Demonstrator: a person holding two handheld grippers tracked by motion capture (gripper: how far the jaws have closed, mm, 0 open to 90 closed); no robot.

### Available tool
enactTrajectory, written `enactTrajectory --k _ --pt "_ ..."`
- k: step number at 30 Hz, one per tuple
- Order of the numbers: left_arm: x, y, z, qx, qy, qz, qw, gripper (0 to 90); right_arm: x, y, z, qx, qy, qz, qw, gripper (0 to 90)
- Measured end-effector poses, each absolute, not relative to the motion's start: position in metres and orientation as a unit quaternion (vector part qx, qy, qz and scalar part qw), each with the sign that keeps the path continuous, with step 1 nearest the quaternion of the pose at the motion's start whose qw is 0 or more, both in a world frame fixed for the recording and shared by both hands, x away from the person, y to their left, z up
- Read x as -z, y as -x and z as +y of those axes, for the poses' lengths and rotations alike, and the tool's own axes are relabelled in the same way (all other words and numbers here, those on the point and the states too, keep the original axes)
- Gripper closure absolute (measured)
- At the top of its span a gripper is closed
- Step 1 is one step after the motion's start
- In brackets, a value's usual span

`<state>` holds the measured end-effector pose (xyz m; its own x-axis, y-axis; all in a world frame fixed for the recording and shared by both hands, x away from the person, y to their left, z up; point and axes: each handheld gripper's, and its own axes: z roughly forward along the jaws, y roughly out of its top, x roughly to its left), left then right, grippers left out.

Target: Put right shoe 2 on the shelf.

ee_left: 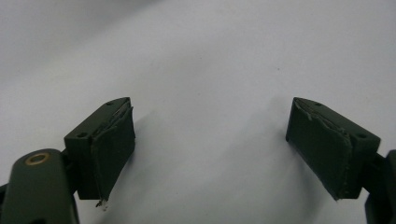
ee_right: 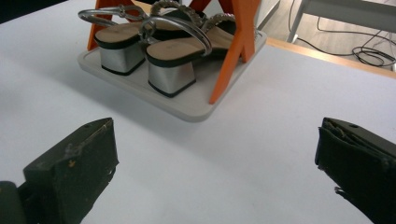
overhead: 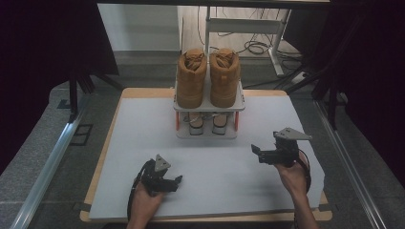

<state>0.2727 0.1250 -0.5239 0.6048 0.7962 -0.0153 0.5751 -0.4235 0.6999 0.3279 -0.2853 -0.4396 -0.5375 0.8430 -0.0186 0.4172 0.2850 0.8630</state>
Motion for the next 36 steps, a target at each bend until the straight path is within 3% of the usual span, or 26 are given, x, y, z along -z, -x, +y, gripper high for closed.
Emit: enactTrajectory --k 17,36 --pt "0.524 -0.273 0.125 -0.161 -0.829 0.414 0.341 15.6 0.474 -0.308 -0.310 -0.389 -0.434 0.777 0.238 0.0" --pt "0.524 -0.272 0.125 -0.164 -0.829 0.412 0.341 15.6 0.521 -0.296 -0.320 -0.340 -0.458 0.799 0.190 0.0"
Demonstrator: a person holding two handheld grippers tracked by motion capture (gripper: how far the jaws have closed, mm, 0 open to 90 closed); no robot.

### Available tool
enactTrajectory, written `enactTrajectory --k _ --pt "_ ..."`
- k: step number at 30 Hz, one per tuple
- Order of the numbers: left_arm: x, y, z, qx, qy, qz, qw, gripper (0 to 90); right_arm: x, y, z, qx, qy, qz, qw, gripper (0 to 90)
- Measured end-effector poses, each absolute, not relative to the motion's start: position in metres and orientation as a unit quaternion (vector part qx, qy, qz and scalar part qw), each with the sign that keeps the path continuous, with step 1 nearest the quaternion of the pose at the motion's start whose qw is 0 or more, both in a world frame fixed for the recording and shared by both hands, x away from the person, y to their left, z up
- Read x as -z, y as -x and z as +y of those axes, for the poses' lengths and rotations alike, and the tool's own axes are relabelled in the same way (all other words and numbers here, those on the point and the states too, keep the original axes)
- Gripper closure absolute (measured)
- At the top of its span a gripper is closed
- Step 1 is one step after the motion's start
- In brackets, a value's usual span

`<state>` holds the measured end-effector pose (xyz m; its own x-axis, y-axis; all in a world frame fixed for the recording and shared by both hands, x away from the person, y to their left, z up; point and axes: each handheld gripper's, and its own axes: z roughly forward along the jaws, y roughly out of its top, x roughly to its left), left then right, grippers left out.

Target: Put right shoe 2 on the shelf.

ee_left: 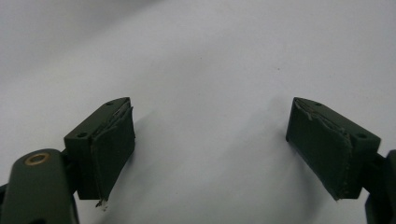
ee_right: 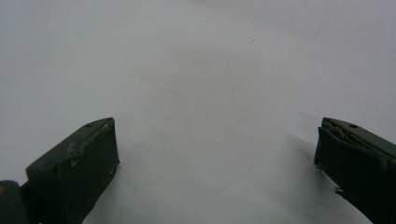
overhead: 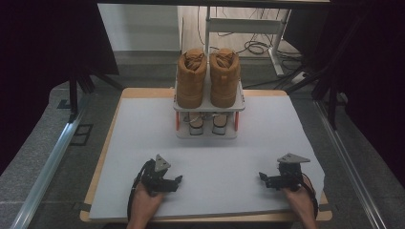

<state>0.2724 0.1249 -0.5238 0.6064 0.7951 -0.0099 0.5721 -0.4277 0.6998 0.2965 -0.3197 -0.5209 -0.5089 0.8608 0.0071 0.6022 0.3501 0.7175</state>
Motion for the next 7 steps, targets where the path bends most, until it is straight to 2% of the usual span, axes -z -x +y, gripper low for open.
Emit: enactTrajectory --k 7 --pt "0.5239 -0.2725 0.1250 -0.162 -0.829 0.413 0.341 15.7 0.5224 -0.2978 -0.3181 -0.331 -0.453 0.805 0.190 0.2"
